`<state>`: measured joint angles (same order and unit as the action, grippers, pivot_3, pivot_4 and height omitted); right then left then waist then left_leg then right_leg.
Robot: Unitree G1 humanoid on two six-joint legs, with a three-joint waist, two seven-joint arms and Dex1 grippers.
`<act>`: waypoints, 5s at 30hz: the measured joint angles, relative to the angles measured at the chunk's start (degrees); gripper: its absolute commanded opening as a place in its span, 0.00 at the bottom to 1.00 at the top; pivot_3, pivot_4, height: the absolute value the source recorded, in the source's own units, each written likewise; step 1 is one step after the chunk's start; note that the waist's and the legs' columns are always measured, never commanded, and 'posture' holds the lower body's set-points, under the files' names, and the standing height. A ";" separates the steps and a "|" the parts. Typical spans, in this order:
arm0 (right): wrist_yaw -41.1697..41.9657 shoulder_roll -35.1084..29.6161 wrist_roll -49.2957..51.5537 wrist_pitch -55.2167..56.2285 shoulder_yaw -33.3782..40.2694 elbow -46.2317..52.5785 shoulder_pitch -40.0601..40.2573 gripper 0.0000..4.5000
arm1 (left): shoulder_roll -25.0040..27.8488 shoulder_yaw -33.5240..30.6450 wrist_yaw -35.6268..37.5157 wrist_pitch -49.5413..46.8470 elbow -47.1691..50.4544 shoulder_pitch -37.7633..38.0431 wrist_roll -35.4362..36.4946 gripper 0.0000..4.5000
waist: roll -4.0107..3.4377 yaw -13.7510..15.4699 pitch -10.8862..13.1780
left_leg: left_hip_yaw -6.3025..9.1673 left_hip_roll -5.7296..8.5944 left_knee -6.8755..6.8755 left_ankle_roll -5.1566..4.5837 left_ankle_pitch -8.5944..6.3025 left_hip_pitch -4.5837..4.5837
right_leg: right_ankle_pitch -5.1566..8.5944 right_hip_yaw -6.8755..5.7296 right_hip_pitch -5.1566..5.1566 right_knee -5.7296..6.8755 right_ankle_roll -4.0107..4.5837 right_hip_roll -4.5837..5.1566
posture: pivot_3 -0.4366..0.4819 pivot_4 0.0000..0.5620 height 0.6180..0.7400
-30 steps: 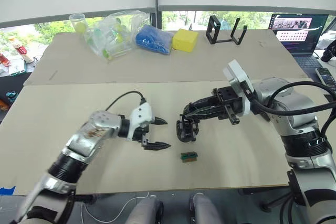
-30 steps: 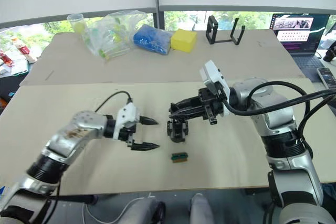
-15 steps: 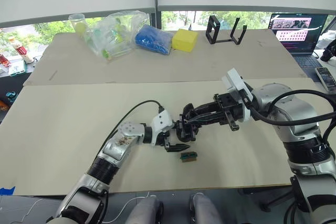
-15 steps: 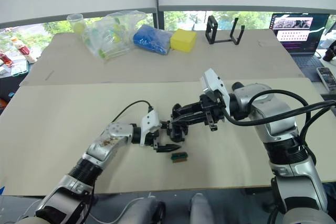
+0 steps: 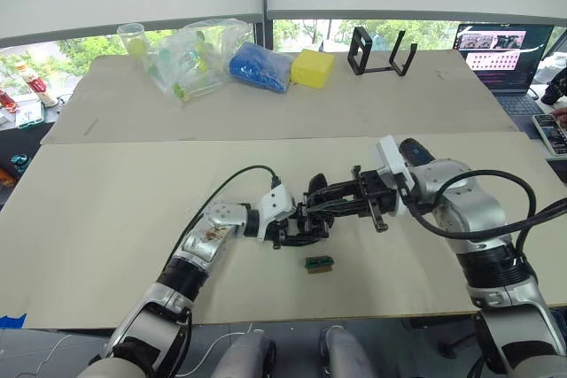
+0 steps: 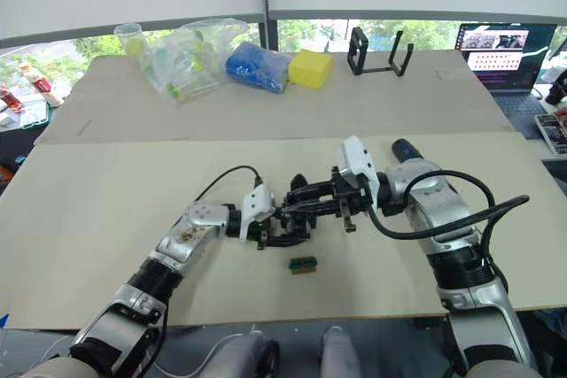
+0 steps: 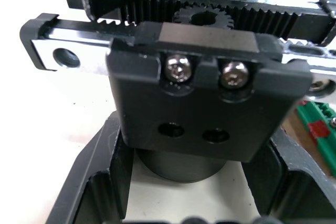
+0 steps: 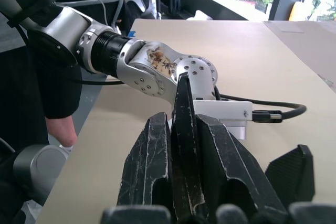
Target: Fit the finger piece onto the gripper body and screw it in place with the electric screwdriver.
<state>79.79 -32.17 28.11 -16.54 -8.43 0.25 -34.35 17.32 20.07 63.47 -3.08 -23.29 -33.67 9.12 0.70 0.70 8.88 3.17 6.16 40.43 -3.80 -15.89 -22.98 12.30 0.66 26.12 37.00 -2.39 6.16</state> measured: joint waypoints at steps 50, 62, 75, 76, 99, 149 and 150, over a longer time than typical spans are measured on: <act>-2.16 3.64 -0.34 -0.31 -0.77 -2.99 3.04 0.07 | -0.62 -0.93 0.41 0.10 -0.24 0.01 -1.29 0.52 | 0.00 -0.05 -0.09 | 0.00 0.00 0.03 0.00 0.00 0.11 | 0.00 0.01 -0.08 0.06 0.00 -0.10 | 0.48 0.27 0.98; -1.13 2.82 -0.28 -0.78 -0.71 -3.06 2.79 0.07 | -0.63 -0.92 0.33 0.08 -0.17 0.07 -1.29 0.52 | -0.01 -0.03 -0.12 | 0.00 -0.01 0.03 0.00 0.00 0.10 | 0.00 0.02 -0.07 0.06 0.00 -0.08 | 0.48 0.27 0.98; -6.27 3.51 0.30 -2.66 0.65 0.82 6.90 0.07 | -0.62 -0.91 0.09 -0.10 -0.17 0.22 -1.55 0.52 | -0.01 -0.05 -0.34 | 0.00 -0.02 0.03 0.00 0.00 0.14 | 0.00 0.03 -0.10 0.06 0.00 -0.08 | 0.48 0.27 0.98; -6.27 3.51 0.30 -2.66 0.66 0.75 6.95 0.07 | -0.65 -0.91 0.03 -0.16 -0.17 0.28 -1.59 0.52 | -0.01 -0.05 -0.41 | 0.00 -0.02 0.03 0.00 0.00 0.15 | 0.00 0.03 -0.11 0.06 0.00 -0.08 | 0.48 0.27 0.98; -4.19 0.30 -0.27 -2.86 -2.28 -3.13 5.73 0.07 | -1.40 -0.83 -1.25 -0.80 -0.55 1.45 -2.47 0.52 | 0.15 -0.02 -1.38 | 0.02 -0.06 -0.42 -0.16 -0.13 1.14 | 0.01 0.02 -1.13 -0.38 -0.01 0.00 | 0.48 0.27 0.98; -0.81 -2.01 -2.54 -5.08 -8.31 -6.14 -1.23 0.07 | -0.54 -0.94 -2.26 -2.13 1.38 3.16 -2.37 0.52 | 0.09 -0.36 -1.78 | 0.03 -0.27 -0.74 -0.53 -0.64 1.85 | 0.01 0.04 -1.86 -1.02 -0.01 -0.11 | 0.48 0.27 0.98; -1.15 -2.10 -2.54 -5.08 -8.21 -5.62 -0.92 0.07 | -0.54 -0.94 -2.23 -2.12 1.38 3.16 -2.37 0.52 | 0.09 -0.37 -1.78 | 0.03 -0.27 -0.75 -0.53 -0.65 1.85 | 0.02 0.04 -1.86 -1.03 -0.01 -0.11 | 0.48 0.27 0.98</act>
<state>78.63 -34.26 25.58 -21.62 -16.64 -5.38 -35.27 16.79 19.13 61.24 -5.20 -21.91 -30.51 6.74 0.78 0.33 7.10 3.20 5.90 39.68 -4.33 -16.54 -21.13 12.31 0.69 24.26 35.97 -2.40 6.05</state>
